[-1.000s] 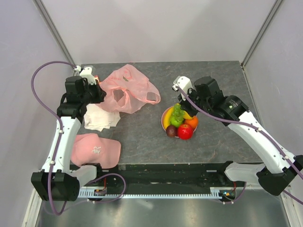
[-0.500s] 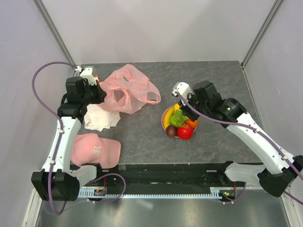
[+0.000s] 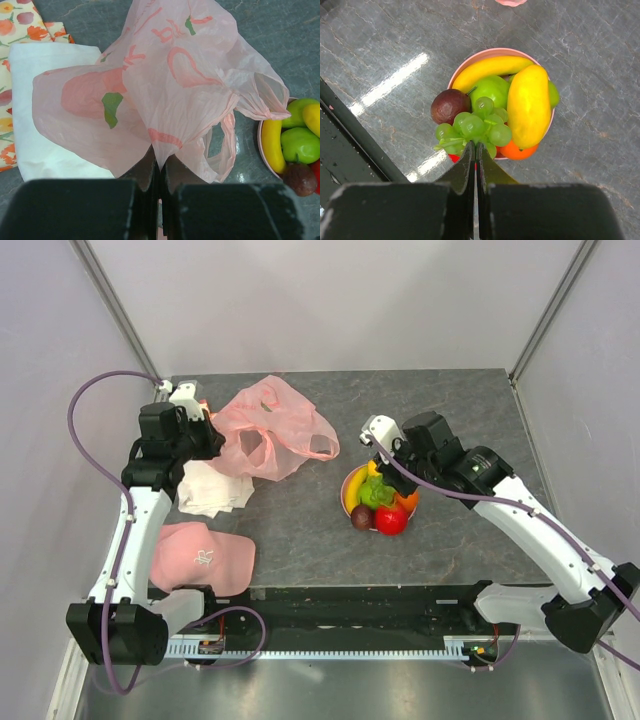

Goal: Take the fake fruits out of the plastic bag

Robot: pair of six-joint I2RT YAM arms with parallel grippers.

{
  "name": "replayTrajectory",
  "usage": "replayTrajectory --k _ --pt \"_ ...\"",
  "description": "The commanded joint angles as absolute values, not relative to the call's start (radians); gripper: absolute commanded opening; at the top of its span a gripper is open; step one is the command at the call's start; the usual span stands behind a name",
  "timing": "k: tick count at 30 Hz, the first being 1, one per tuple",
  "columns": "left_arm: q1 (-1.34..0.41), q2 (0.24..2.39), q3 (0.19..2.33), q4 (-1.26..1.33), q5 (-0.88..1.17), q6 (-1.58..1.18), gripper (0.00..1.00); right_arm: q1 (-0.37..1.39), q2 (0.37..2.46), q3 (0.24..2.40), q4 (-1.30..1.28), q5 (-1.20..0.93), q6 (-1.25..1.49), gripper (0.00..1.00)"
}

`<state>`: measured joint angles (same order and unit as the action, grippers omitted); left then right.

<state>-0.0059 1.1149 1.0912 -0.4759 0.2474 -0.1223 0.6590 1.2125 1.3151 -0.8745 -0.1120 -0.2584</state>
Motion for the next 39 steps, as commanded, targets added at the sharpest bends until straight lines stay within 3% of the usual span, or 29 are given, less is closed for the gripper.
replayTrajectory --k 1,21,27,39 --pt "-0.003 1.104 1.086 -0.436 0.261 -0.127 0.02 0.658 1.245 1.315 -0.816 -0.133 -0.249 0.00" --pt "-0.003 1.071 1.052 -0.430 0.265 -0.126 0.02 0.658 1.445 1.374 -0.755 -0.112 -0.201 0.00" --pt "-0.003 1.058 1.049 -0.433 0.262 -0.114 0.02 0.658 1.500 1.402 -0.759 -0.092 -0.202 0.06" --pt "-0.002 1.054 1.052 -0.431 0.241 -0.118 0.02 0.658 1.537 1.407 -0.758 -0.031 -0.215 0.08"
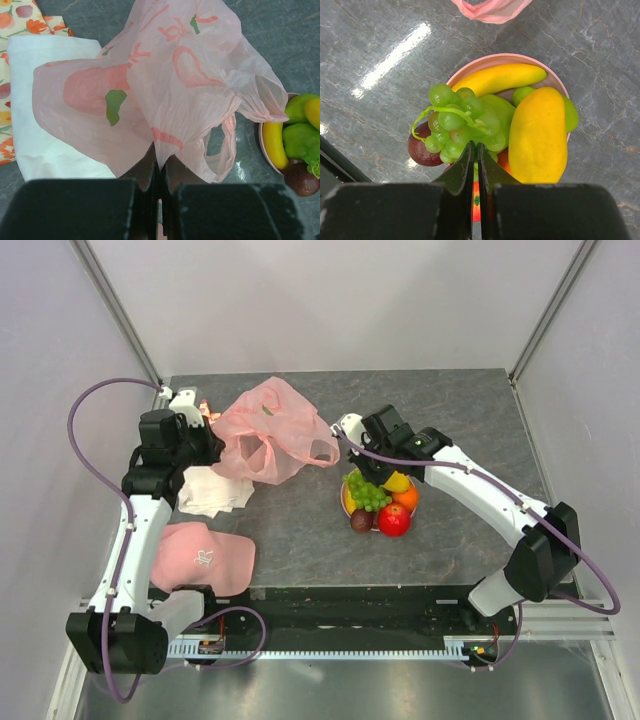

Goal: Take the fake fruits out of the plastic bag

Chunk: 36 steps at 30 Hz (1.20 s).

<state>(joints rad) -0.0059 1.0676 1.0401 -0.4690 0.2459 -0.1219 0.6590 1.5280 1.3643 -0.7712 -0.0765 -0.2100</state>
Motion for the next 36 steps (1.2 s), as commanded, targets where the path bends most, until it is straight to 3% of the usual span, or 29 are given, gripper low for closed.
replayTrajectory --k 1,3,6,7,10,13,16,18,19,22,33,36 --pt "-0.002 1.055 1.055 -0.431 0.236 -0.123 0.02 0.658 1.540 1.407 -0.753 -0.028 -0.215 0.08" --pt "-0.002 1.061 1.060 -0.430 0.233 -0.129 0.02 0.658 1.548 1.407 -0.749 -0.028 -0.215 0.08" --pt "0.026 1.060 1.072 -0.434 0.244 -0.137 0.26 0.658 1.566 1.420 -0.744 -0.025 -0.218 0.08" --pt "0.026 1.058 1.077 -0.434 0.251 -0.135 0.39 0.658 1.571 1.427 -0.744 -0.022 -0.219 0.08" --pt "0.026 1.040 1.100 -0.434 0.255 -0.126 0.56 0.657 1.589 1.450 -0.745 -0.006 -0.230 0.09" --pt "0.026 1.013 1.124 -0.428 0.232 -0.114 0.67 0.660 1.608 1.468 -0.752 0.021 -0.247 0.11" --pt "0.025 0.994 1.147 -0.422 0.253 -0.091 0.73 0.657 1.623 1.479 -0.756 0.043 -0.255 0.21" --pt "0.026 0.986 1.157 -0.422 0.288 -0.075 0.74 0.655 1.628 1.483 -0.758 0.037 -0.262 0.26" --pt "0.028 0.976 1.157 -0.420 0.340 -0.071 0.75 0.658 1.629 1.485 -0.759 0.032 -0.265 0.37" --pt "0.026 0.956 1.141 -0.428 0.514 -0.026 0.75 0.657 1.632 1.489 -0.764 0.031 -0.271 0.45" --pt "0.011 0.942 1.109 -0.658 0.975 0.095 0.71 0.653 1.588 1.525 -0.778 0.014 -0.276 0.54" --pt "-0.125 0.997 1.149 -0.683 1.003 0.107 0.71 0.652 1.543 1.528 -0.779 0.026 -0.270 0.58"
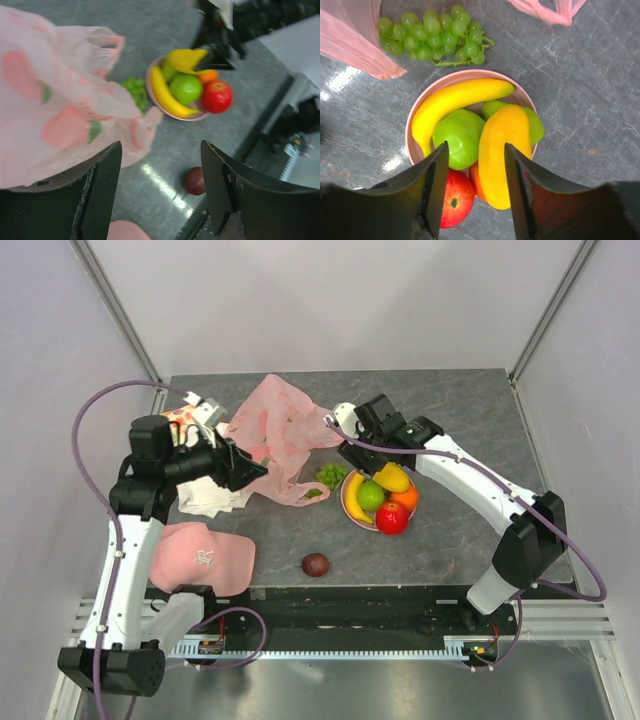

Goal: Take the fake fruits out of the plastic bag

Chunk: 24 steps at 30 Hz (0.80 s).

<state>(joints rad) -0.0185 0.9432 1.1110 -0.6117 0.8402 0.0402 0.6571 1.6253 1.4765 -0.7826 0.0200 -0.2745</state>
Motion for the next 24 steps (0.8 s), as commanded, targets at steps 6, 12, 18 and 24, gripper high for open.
replayTrajectory --k 6,12,18,24 --pt "-0.281 1.214 1.346 -0.655 0.809 0.090 0.78 0.566 1.462 1.581 -0.787 0.081 -0.239 0.64" --pt "-0.477 1.538 1.589 -0.739 0.589 0.222 0.87 0.381 1.443 1.637 -0.767 0.080 -0.186 0.80" --pt "-0.546 1.870 1.839 -0.985 0.465 0.322 0.89 0.177 1.459 1.687 -0.755 0.012 -0.114 0.92" --pt "-0.549 1.939 1.812 -0.974 0.348 0.414 0.89 0.140 1.424 1.674 -0.755 -0.035 -0.109 0.93"
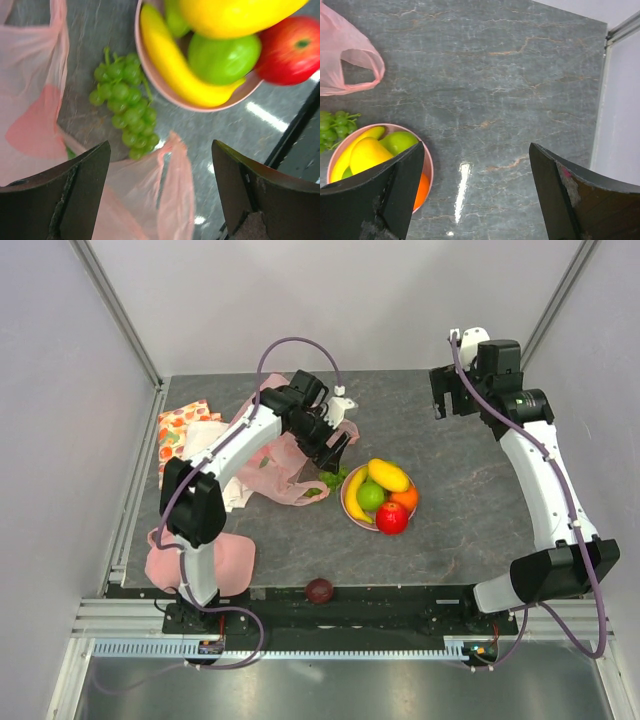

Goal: Take the fake fruits out of the plastic bag

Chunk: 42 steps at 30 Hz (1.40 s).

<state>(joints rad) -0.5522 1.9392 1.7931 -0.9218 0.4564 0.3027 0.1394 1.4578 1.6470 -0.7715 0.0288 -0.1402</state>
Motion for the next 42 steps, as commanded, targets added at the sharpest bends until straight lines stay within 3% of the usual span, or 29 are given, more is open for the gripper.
replayTrajectory --k 1,18,23,28,30,31,36,42 --pt "-0.548 1.944 1.796 -0.970 0.345 0.414 0.89 0.140 1.414 1.660 -0.753 -0.037 -0.110 0.93" --pt "-0.557 2.071 1.709 -0.844 0.279 0.310 0.91 0.101 1.460 1.623 -0.724 -0.113 -0.052 0.95" --pt "-0.558 2.111 1.715 -0.842 0.239 0.301 0.81 0.100 1.459 1.611 -0.724 -0.130 -0.046 0.95" --pt "-0.557 2.089 1.715 -0.842 0.219 0.279 0.84 0.098 1.457 1.612 -0.724 -0.133 -0.046 0.96" --pt "-0.548 2.018 1.710 -0.842 0.222 0.267 0.90 0.097 1.453 1.611 -0.730 -0.130 -0.051 0.96" --pt "-0.543 1.972 1.704 -0.835 0.245 0.264 0.99 0.097 1.450 1.611 -0.735 -0.130 -0.055 0.96" --pt "-0.529 1.621 1.522 -0.772 0.596 0.369 0.99 0.092 1.436 1.585 -0.738 -0.130 -0.063 0.96" --pt "-0.572 1.316 1.287 -0.958 0.729 0.578 0.99 0.091 1.450 1.583 -0.729 -0.150 -0.057 0.97"
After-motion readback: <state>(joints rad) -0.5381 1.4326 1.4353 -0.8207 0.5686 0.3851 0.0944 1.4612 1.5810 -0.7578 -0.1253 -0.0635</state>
